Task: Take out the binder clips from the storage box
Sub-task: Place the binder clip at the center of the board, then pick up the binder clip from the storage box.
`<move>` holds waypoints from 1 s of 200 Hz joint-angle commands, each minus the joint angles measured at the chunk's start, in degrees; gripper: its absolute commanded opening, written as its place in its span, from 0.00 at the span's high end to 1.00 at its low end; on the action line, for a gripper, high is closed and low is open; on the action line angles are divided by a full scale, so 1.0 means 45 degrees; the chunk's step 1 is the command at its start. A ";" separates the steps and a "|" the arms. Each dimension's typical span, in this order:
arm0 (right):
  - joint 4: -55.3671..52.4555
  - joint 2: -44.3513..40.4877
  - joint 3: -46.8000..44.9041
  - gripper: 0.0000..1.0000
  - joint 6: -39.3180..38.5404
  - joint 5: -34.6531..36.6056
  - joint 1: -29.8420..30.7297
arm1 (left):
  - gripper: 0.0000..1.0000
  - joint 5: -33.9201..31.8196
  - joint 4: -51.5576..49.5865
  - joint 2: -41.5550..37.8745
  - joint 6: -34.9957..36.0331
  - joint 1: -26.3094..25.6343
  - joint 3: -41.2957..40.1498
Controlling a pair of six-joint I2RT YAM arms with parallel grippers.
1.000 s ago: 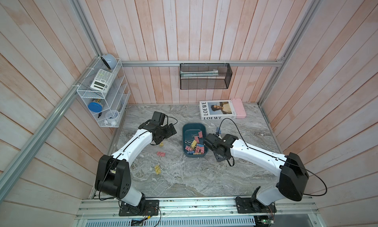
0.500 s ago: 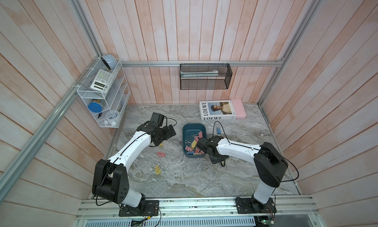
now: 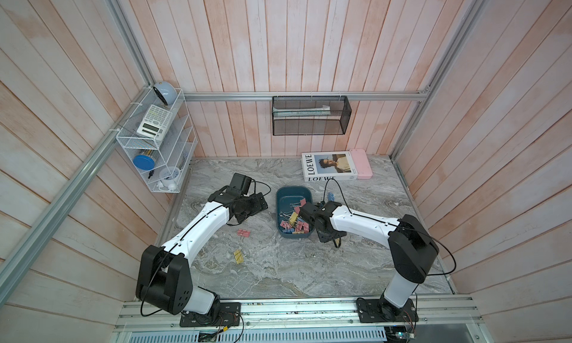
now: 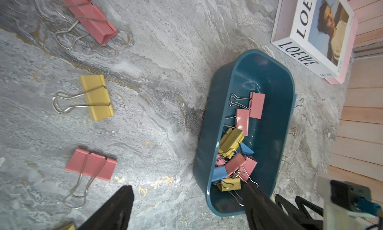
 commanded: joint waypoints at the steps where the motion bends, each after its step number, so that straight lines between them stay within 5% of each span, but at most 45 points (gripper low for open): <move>1: -0.0027 -0.1201 0.0551 0.38 0.0021 0.0609 -0.0154 | 0.25 0.0325 0.0141 0.0599 0.0742 -0.0578 0.0469; 25: 0.0172 -0.2011 0.0592 0.24 0.0063 0.0841 -0.0494 | 0.46 0.0521 0.0346 0.1222 0.1034 -0.1149 0.0610; 53: 0.0448 -0.2614 0.0417 0.03 0.0103 0.1184 -0.0864 | 0.53 0.1131 0.1086 0.1865 0.1361 -0.1887 0.0586; 109: 0.0598 -0.2973 -0.0047 0.02 0.0083 0.1041 -0.1314 | 0.65 0.1585 0.0944 0.3539 0.2367 -0.2974 0.1573; 200: 0.0702 -0.2841 -0.0060 0.02 0.0027 0.0892 -0.1498 | 0.74 0.1828 0.0728 0.5194 0.2985 -0.3123 0.2851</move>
